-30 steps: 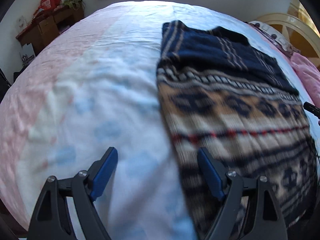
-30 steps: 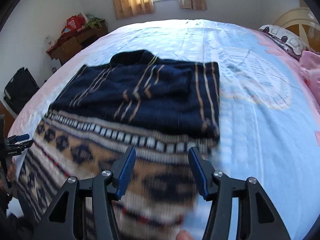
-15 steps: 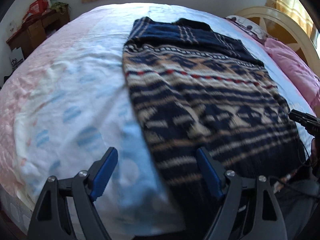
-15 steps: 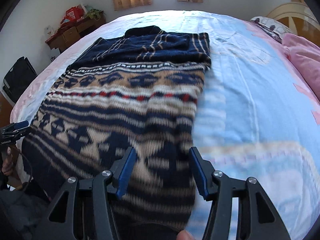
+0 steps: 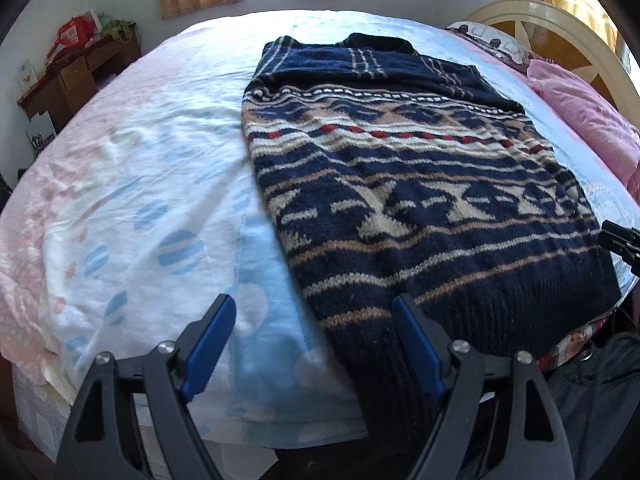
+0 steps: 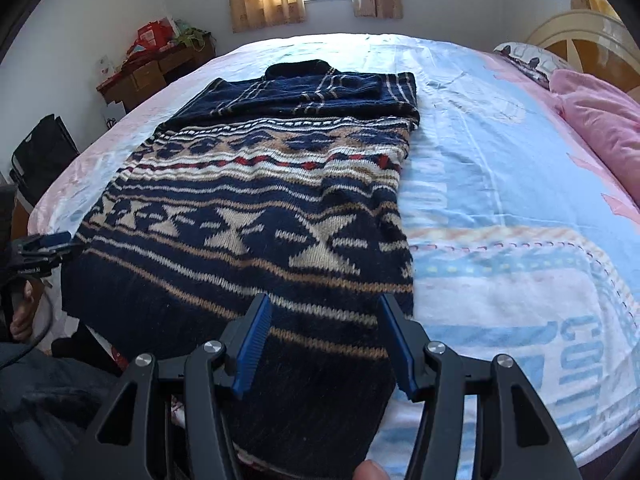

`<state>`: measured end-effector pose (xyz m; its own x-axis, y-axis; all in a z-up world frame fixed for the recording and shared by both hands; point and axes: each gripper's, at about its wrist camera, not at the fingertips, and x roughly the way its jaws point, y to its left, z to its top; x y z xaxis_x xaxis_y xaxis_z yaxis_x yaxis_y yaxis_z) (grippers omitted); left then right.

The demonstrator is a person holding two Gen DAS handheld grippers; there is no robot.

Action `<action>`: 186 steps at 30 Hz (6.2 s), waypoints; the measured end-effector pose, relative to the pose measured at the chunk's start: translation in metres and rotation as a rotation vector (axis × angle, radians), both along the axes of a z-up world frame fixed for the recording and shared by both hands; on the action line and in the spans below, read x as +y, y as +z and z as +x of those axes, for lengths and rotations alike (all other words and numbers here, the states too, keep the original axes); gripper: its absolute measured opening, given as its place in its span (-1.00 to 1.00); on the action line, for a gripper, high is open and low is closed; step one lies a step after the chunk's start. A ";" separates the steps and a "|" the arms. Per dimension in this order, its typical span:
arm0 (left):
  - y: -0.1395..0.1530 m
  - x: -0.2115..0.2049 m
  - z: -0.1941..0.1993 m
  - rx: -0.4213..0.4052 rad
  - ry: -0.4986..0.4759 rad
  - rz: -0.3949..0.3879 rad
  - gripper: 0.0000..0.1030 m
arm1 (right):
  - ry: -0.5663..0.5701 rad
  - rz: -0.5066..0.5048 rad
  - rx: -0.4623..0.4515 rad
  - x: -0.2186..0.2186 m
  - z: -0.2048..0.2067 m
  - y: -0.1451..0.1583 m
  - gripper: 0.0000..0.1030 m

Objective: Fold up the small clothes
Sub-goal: 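Grasp the patterned hem band with the left gripper while the right gripper grasps it too, then lift the hem with both grippers and fold it toward the collar, then lay the hem down near the collar and open both grippers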

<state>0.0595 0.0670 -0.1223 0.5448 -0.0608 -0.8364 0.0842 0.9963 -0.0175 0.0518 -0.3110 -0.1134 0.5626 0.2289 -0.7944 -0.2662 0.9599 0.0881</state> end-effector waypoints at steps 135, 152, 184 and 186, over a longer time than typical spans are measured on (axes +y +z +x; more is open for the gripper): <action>0.023 -0.023 0.177 -0.035 -0.364 -0.140 0.42 | -0.071 0.399 -0.090 -0.020 0.208 0.070 -0.75; 0.096 0.021 0.191 -0.280 -0.176 -0.215 -0.82 | -0.095 0.408 -0.120 -0.037 0.229 0.082 -0.75; 0.009 0.056 0.351 -0.082 0.073 -0.348 -0.82 | -0.233 0.352 0.087 -0.055 0.441 0.000 0.11; 0.007 0.054 0.352 -0.080 0.067 -0.338 -0.82 | -0.212 0.302 0.073 -0.053 0.430 0.002 0.11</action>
